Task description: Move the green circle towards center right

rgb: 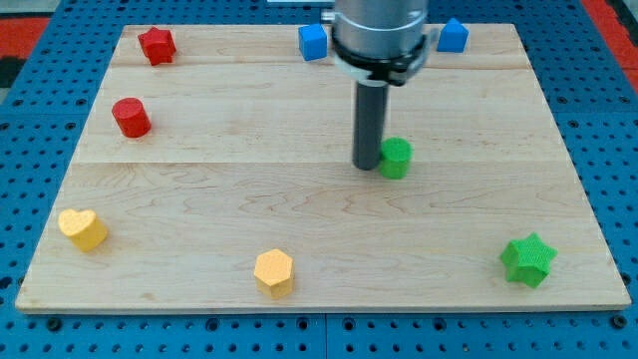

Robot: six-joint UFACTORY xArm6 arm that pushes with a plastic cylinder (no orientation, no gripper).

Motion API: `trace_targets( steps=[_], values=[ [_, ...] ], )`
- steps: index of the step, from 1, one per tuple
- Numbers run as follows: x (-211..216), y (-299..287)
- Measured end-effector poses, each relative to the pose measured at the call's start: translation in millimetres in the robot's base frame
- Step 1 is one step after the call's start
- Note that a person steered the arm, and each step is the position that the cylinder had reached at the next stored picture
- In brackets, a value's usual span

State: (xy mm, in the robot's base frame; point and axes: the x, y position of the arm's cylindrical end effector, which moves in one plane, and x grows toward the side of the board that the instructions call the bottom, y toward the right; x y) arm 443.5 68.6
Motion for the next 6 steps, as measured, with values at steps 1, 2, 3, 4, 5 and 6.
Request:
trace_targets(
  steps=[1, 2, 3, 4, 5, 6],
  values=[
    [0, 51],
    [0, 90],
    [4, 93],
    [-1, 103],
    [-9, 111],
    [-20, 123]
  ],
)
